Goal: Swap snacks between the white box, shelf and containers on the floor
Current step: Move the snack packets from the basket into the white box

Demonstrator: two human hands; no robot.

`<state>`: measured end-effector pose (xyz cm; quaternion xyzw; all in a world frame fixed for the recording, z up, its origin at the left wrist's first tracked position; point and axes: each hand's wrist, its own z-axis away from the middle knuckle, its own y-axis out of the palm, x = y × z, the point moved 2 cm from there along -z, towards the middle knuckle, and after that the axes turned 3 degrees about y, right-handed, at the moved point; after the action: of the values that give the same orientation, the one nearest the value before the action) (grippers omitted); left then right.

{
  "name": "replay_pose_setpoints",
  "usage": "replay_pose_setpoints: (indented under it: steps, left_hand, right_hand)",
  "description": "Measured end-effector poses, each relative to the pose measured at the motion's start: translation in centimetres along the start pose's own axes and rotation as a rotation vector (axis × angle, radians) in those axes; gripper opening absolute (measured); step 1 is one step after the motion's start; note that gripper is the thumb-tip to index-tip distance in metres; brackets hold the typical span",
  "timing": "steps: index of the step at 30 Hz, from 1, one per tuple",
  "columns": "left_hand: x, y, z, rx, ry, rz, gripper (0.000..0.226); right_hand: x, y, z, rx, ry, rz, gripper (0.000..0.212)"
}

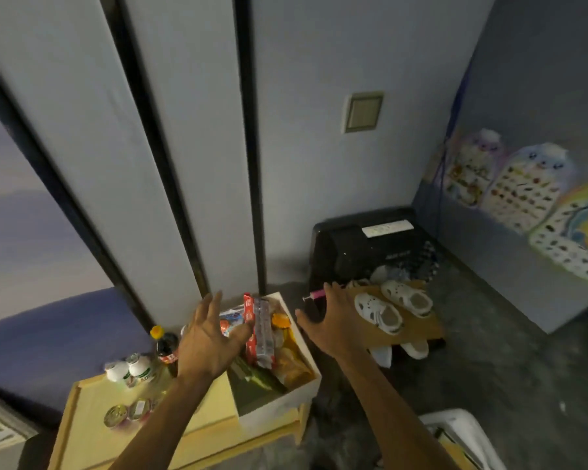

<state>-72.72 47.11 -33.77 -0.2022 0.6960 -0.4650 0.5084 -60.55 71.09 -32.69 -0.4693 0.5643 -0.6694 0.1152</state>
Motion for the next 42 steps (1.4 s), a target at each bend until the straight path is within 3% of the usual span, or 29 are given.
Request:
replay_pose_setpoints:
  steps: [11, 18, 23, 28, 32, 37, 42]
  left_hand:
    - [-10.3, -0.1, 7.6, 0.111, 0.215, 0.021, 0.11]
    - [-20.6, 5.6, 13.7, 0.216, 0.426, 0.125, 0.107]
    - [-26.9, 11.5, 17.4, 0.319, 0.542, 0.07, 0.113]
    - [-30.8, 17.5, 20.0, 0.44, 0.582, 0.023, 0.12]
    - [-32.2, 22.8, 20.9, 0.531, 0.621, -0.085, 0.121]
    - [-33.2, 30.1, 19.9, 0.617, 0.622, -0.199, 0.133]
    - [-31.6, 40.4, 18.5, 0.771, 0.567, -0.205, 0.134]
  right_hand:
    - [-8.3, -9.6, 16.9, -0.24, 0.355, 0.01, 0.101]
    - [-16.9, -15.0, 25.6, -0.351, 0.595, 0.004, 0.101]
    - [-23.6, -17.2, 30.7, -0.38, 0.736, -0.015, 0.093]
    - [-29.9, -18.0, 34.0, -0.346, 0.804, 0.035, 0.089]
    - [-34.2, -16.3, 34.8, -0.213, 0.865, 0.043, 0.093]
    - [-38.7, -11.3, 33.6, -0.032, 0.933, 0.007, 0.1]
    - [-43.0, -3.4, 32.0, 0.051, 1.035, -0.035, 0.094]
